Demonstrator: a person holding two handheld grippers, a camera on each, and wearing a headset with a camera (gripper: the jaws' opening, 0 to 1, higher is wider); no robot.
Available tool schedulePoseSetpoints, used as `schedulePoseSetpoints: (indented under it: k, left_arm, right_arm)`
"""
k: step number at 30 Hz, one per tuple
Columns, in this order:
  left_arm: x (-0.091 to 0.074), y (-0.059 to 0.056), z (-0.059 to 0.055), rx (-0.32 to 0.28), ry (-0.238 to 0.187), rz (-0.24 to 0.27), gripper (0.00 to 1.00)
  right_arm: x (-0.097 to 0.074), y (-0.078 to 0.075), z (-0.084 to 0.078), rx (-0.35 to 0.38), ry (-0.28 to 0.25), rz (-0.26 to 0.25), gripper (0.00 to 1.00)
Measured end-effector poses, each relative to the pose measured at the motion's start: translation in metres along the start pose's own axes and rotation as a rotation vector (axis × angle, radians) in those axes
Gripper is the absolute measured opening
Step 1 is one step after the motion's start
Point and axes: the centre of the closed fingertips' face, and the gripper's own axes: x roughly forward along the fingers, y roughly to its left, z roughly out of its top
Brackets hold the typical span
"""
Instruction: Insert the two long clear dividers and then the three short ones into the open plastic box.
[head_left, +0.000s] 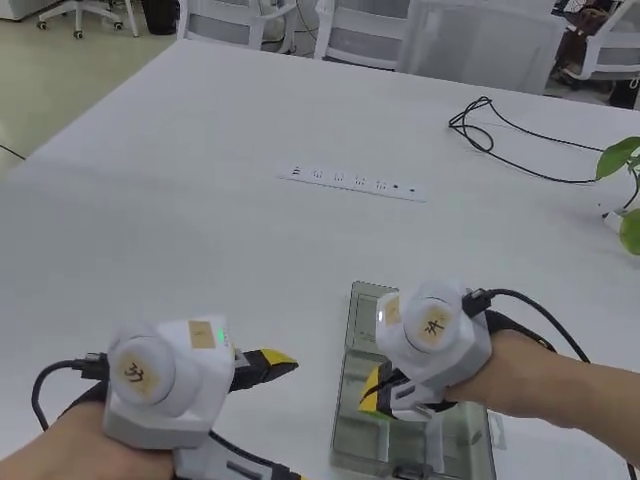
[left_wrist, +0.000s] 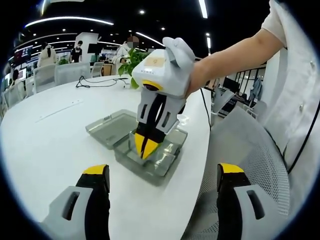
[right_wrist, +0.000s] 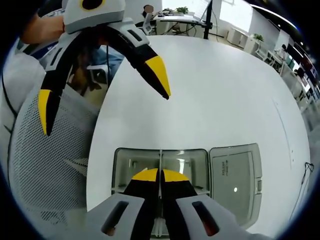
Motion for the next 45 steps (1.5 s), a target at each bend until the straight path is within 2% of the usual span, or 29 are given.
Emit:
schedulePoseSetpoints:
  k: [7, 14, 30, 37, 45]
  left_arm:
    - [0.000, 0.000, 0.001, 0.002, -0.002, 0.002, 0.90]
    - [-0.002, 0.001, 0.004, 0.001, -0.007, 0.010, 0.91]
    - [-0.004, 0.000, 0.008, 0.000, -0.016, 0.022, 0.93]
    - [-0.005, 0.000, 0.010, 0.001, -0.017, 0.025, 0.95]
    - [-0.005, -0.001, 0.010, 0.001, -0.020, 0.028, 0.96]
  right_arm:
    - [0.000, 0.000, 0.000, 0.014, -0.001, -0.009, 0.03]
    - [-0.007, 0.000, 0.004, 0.042, -0.037, -0.019, 0.08]
    - [-0.051, -0.005, 0.017, 0.142, -0.172, -0.061, 0.19]
    - [-0.072, -0.005, 0.011, 0.163, -0.200, -0.084, 0.25]
    - [-0.091, -0.003, -0.005, 0.185, -0.206, -0.108, 0.31]
